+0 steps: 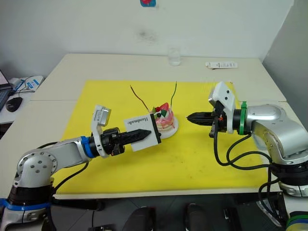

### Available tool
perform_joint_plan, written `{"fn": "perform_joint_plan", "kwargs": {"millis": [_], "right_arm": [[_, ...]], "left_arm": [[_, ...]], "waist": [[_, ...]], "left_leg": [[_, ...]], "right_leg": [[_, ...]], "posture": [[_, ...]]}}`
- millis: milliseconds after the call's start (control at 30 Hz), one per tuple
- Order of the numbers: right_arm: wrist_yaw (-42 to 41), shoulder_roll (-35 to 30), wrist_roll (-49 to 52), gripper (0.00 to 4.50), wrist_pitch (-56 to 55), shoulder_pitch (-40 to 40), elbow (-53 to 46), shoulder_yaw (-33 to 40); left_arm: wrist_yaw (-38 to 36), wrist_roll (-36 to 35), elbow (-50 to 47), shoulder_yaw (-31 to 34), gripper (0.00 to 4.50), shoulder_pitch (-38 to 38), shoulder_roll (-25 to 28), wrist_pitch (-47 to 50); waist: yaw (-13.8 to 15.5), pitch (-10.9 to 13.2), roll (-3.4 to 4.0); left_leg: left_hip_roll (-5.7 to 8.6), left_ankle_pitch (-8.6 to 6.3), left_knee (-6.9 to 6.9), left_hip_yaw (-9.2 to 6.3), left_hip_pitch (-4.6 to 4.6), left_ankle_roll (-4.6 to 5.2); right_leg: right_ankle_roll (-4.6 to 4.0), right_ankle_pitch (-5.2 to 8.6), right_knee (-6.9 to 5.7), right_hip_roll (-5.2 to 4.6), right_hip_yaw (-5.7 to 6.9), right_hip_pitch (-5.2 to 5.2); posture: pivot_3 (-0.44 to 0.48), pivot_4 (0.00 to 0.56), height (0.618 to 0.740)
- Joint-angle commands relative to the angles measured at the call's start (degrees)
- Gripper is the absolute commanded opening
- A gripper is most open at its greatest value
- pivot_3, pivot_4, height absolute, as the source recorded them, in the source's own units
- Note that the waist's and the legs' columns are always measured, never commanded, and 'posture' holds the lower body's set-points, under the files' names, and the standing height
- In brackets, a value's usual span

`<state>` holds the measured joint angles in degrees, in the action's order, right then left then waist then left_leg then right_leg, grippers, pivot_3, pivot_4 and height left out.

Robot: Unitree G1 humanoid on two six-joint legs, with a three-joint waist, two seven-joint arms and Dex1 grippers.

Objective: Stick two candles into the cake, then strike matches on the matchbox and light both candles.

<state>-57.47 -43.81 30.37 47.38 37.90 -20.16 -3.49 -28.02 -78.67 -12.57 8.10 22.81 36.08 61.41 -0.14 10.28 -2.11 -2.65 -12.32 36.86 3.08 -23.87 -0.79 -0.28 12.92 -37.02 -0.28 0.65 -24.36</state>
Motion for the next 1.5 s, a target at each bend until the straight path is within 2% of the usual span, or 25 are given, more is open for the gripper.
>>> {"fn": "perform_joint_plan", "kwargs": {"millis": [33, 300, 667, 1233, 1300, 1400, 1500], "right_arm": [[-0.14, -0.90, -3.09, 0.02, -4.41, 1.28, -2.92, -2.29], [2.95, 2.86, -8.52, 0.02, -12.29, 1.77, -3.16, -5.39], [3.42, 6.60, -12.78, 0.02, -17.18, 3.87, -1.64, -8.25], [1.48, 7.70, -18.28, 0.02, -21.74, 3.51, 0.94, -11.70], [-1.42, 5.70, -19.51, 0.02, -23.00, 2.90, 0.30, -13.74], [-17.37, -7.30, -19.46, 0.02, -28.35, -3.46, -5.30, -18.11], [-26.58, -15.62, -10.26, 0.02, -24.33, -6.25, -9.79, -14.35]], "left_arm": [[1.74, -0.90, 1.34, 0.38, 0.00, 2.73, -2.21, 0.43], [2.27, 0.49, 0.46, 0.22, 0.00, 3.10, -4.10, 1.51], [1.23, 1.98, 1.15, 0.24, 0.00, 3.99, -5.72, 1.87], [0.08, 1.81, 0.63, 0.96, 0.00, 4.10, -6.14, 2.72], [0.17, 1.82, 0.62, 0.99, 0.00, 4.15, -6.29, 2.63], [-0.20, 1.99, 1.42, 1.15, 0.00, 4.87, -6.35, 2.62], [-1.34, 3.14, 2.48, 1.17, 0.00, 5.40, -6.05, 2.37]], "waist": [[0.00, 0.00, 0.00], [-0.04, 0.00, -0.01], [-0.02, 0.00, -0.01], [-0.01, 0.00, -0.01], [-0.01, 0.00, -0.01], [0.51, 0.00, -0.01], [1.05, 0.03, 0.01]], "left_leg": [[0.01, 0.00, 0.01, 0.00, -0.02, 0.00], [-0.01, 0.00, 0.01, 0.00, 0.00, 0.00], [0.01, 0.00, 0.05, 0.02, 0.01, -0.01], [0.00, 0.00, 0.06, 0.01, 0.02, -0.01], [0.00, 0.01, 0.07, 0.01, 0.02, -0.01], [0.03, 0.00, 0.06, 0.01, 0.01, -0.01], [0.09, -0.01, 0.06, -0.01, -0.01, 0.00]], "right_leg": [[0.01, 0.00, 0.02, -0.01, 0.00, 0.00], [0.02, 0.00, -0.05, -0.01, 0.00, -0.02], [0.01, -0.01, -0.08, -0.02, -0.02, 0.00], [0.01, -0.01, -0.10, -0.02, -0.01, 0.00], [0.01, -0.01, -0.11, -0.02, -0.01, 0.00], [0.01, -0.01, -0.07, -0.03, -0.01, 0.00], [0.06, 0.09, 0.06, -0.16, 0.15, 0.10]], "posture": [[0.000, 0.150, 0.740], [0.000, 0.150, 0.740], [0.000, 0.150, 0.740], [0.000, 0.150, 0.740], [0.000, 0.150, 0.740], [0.000, 0.150, 0.740], [0.000, 0.150, 0.740]]}}
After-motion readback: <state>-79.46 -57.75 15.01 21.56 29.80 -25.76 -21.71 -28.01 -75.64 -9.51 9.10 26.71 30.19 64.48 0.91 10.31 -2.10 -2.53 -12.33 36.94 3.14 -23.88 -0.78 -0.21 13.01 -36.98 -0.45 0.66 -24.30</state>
